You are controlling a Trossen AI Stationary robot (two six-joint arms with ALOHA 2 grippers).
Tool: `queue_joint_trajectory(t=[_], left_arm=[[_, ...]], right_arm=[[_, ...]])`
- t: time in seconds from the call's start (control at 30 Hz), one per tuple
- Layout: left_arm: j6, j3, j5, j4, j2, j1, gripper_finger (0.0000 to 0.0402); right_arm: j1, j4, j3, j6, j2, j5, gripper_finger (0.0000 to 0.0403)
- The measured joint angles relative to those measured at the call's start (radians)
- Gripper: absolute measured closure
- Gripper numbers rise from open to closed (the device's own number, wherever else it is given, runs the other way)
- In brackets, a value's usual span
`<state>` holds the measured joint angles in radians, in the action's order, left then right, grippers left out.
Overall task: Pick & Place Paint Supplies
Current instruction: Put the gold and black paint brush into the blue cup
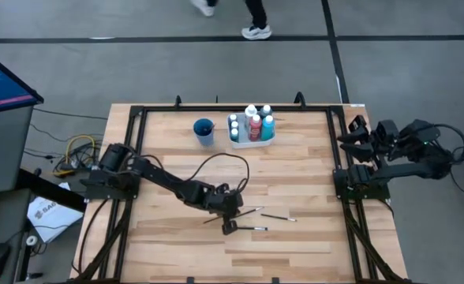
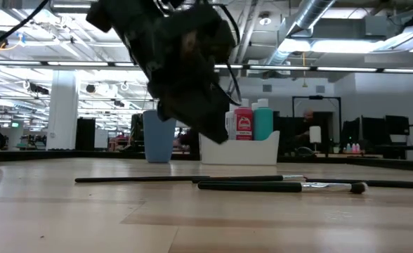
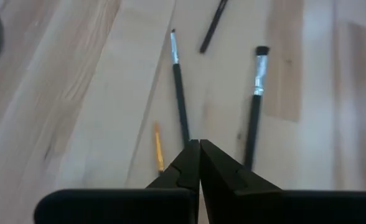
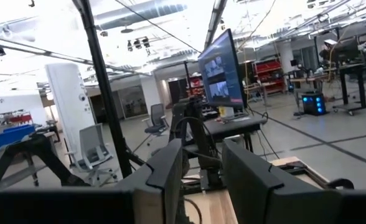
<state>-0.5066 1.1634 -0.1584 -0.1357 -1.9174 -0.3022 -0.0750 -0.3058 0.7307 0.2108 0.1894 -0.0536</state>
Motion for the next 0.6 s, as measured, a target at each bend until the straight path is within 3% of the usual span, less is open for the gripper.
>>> queue_joint_trajectory(t=[0.17, 0.43, 0.6], left_arm=[[0.041, 0.003, -0.046, 0.012, -0.021, 0.003, 0.0394], [0.032, 0.000, 0.016, -0.019, -0.026, 0.008, 0.0323], [0.036, 0.000, 0.016, -0.020, -0.029, 0.024, 0.0310]], right_arm=[[0.000, -0.004, 0.000, 0.000, 0.000, 0.000, 0.0294], [0.000, -0.004, 0.000, 0.000, 0.000, 0.000, 0.0294], [0.000, -0.003, 0.000, 0.000, 0.000, 0.000, 0.0294]])
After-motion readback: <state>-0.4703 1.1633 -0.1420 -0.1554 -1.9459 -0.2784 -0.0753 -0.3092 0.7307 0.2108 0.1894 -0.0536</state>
